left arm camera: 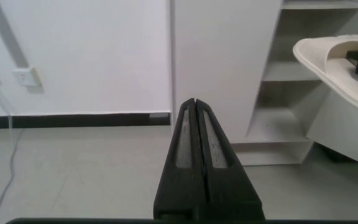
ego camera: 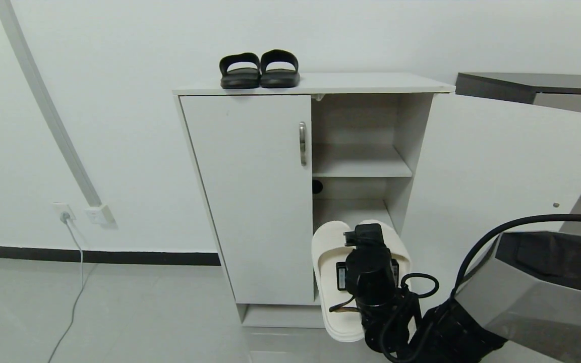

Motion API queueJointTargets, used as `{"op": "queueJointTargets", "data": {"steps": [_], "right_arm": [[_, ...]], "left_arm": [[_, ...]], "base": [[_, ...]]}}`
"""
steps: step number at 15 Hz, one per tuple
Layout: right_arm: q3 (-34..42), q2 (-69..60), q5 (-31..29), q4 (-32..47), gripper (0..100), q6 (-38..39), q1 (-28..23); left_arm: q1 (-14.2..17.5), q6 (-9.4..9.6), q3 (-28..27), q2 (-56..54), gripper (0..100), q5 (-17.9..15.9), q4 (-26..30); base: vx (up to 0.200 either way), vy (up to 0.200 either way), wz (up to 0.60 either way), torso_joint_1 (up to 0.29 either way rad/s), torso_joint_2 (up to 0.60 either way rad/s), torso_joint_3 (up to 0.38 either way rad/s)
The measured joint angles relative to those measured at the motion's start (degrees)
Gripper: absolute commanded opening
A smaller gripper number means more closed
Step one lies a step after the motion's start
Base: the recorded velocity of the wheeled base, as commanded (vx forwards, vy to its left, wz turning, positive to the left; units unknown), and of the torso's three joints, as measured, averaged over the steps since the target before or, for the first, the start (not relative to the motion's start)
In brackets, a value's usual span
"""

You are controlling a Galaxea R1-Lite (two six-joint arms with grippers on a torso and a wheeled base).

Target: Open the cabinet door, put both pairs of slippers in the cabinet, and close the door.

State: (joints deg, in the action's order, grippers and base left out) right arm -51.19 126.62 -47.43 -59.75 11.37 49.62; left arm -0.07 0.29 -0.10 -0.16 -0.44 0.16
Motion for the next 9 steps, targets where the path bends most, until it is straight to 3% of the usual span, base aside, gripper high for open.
{"op": "queueJointTargets", "data": {"steps": [9], "right_arm": [[-0.1,2.1,1.2,-2.6,0,0.9,-1.2]], "left_arm": [[0.0,-0.02,0.0,0.0,0,0.0,0.0]], "base": [[0.0,0.0,0.0,0.0,0.0,0.0]]}}
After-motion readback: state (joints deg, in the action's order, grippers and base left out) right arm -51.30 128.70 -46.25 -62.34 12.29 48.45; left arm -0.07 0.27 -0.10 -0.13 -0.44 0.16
